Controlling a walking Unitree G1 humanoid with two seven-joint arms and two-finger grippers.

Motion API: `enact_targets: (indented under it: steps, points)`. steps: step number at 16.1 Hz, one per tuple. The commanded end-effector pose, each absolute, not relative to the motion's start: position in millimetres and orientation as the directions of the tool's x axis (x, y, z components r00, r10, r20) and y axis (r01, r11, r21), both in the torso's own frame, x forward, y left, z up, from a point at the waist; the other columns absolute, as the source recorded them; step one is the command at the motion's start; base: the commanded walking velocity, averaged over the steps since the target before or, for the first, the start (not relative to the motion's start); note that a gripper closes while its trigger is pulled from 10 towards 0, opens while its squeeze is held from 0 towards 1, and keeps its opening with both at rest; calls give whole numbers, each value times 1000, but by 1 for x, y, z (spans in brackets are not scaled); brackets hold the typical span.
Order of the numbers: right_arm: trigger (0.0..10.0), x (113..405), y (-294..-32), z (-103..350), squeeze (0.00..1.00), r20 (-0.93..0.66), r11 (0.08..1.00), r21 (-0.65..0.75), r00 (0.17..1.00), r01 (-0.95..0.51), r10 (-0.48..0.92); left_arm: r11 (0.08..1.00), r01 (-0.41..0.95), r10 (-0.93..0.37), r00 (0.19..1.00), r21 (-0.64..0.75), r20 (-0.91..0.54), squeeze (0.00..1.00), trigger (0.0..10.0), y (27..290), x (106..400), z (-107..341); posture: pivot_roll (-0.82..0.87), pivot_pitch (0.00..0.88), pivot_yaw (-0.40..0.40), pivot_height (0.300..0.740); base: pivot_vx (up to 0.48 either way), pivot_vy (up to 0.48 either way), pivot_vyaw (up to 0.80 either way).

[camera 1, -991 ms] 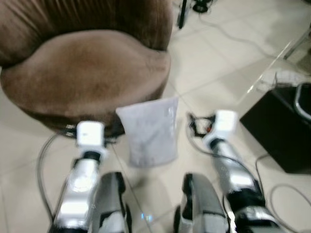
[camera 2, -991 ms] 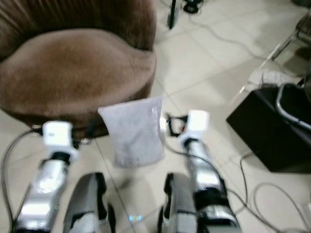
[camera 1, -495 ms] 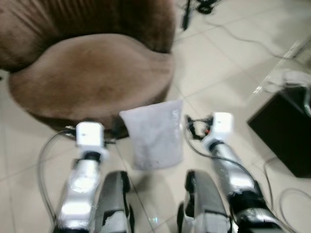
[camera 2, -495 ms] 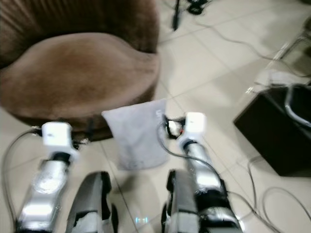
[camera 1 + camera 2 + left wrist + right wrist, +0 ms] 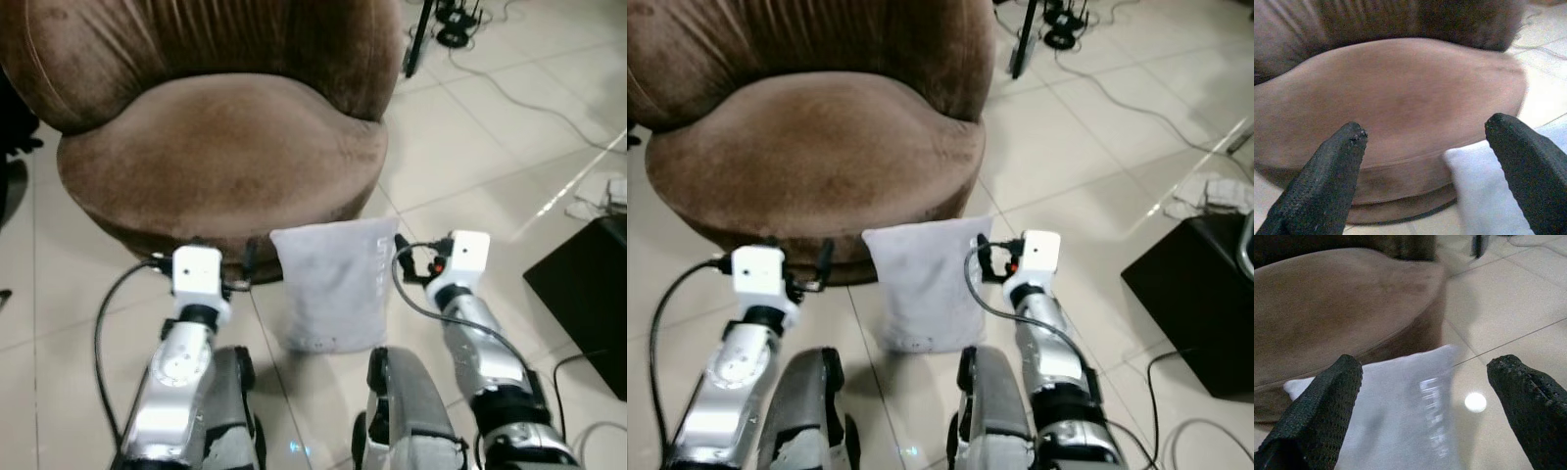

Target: Move the pillow to the sofa from floor

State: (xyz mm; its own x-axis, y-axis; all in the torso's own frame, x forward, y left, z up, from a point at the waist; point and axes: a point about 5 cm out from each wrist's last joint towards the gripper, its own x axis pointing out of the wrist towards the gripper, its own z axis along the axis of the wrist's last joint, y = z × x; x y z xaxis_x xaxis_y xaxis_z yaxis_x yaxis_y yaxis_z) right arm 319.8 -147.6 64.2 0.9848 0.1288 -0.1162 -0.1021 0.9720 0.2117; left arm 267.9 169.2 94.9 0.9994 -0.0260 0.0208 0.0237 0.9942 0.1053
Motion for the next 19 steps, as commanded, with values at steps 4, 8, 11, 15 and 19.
enact_targets:
  steps: [4,8,11,15,19]
  points:
    - [10000,317,-146,62,0,-112,967,236,986,-94,123,993,36,-37,999,110,9,0,10000,172,267,94,63,212,10,563,266,0,0]
    - [10000,315,-144,59,0,-114,961,266,988,-72,105,989,56,-57,998,135,2,0,10000,177,266,97,87,217,41,563,266,0,0]
    - [10000,315,-143,57,0,-117,961,267,988,-69,104,989,57,-58,998,139,6,0,10000,179,268,100,92,216,45,563,266,0,0]
    - [10000,318,-143,60,0,-112,963,258,987,-81,113,990,53,-54,999,132,5,0,10000,177,268,100,88,213,27,563,263,0,0]
    - [10000,323,-138,58,0,-140,969,219,979,-112,145,988,67,-61,997,136,-51,0,10000,174,264,89,83,241,24,563,0,0,0]
